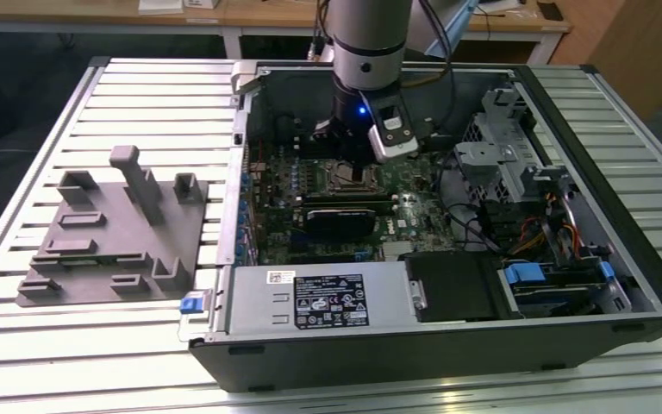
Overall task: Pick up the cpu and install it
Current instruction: 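Install the second cpu locking lever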
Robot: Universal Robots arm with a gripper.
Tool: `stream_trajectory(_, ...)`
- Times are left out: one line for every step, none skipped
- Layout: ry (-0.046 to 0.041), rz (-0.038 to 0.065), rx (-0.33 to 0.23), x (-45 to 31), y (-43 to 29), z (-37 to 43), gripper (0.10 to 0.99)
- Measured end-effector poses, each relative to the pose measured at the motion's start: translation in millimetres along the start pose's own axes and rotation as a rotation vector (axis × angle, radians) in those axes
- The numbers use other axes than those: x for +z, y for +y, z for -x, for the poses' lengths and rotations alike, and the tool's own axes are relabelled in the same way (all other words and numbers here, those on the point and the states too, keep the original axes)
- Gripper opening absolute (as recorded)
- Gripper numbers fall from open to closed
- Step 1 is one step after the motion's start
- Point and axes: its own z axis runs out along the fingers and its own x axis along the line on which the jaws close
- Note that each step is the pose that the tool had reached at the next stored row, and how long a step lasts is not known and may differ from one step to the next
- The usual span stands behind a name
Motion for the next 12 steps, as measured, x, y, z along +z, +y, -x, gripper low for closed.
stream_trajectory(0.0004, 0.0, -0.009, 0.7, -0.3, -0.2, 0.106)
stream_trajectory(0.0008, 0.0, -0.016, 1.3, -0.8, -0.6, 0.106)
stream_trajectory(0.0009, 0.001, -0.02, 1.9, -1.7, -1.4, 0.106)
stream_trajectory(0.0011, 0.001, -0.022, 2.4, -2.6, -2.4, 0.106)
stream_trajectory(0.0011, 0.001, -0.024, 3.1, -3.4, -4.1, 0.106)
stream_trajectory(0.0011, 0.001, -0.024, 3.9, -4.1, -6.4, 0.106)
stream_trajectory(0.0011, 0.001, -0.025, 4.6, -4.9, -8.7, 0.106)
stream_trajectory(0.0011, 0.001, -0.025, 5.3, -5.6, -11.0, 0.106)
stream_trajectory(0.0011, 0.001, -0.025, 5.9, -6.4, -12.7, 0.106)
stream_trajectory(0.0012, 0.001, -0.025, 6.4, -7.3, -13.8, 0.106)
stream_trajectory(0.0012, 0.001, -0.025, 7.0, -8.4, -14.7, 0.106)
stream_trajectory(0.0011, 0.001, -0.025, 7.5, -9.5, -15.4, 0.106)
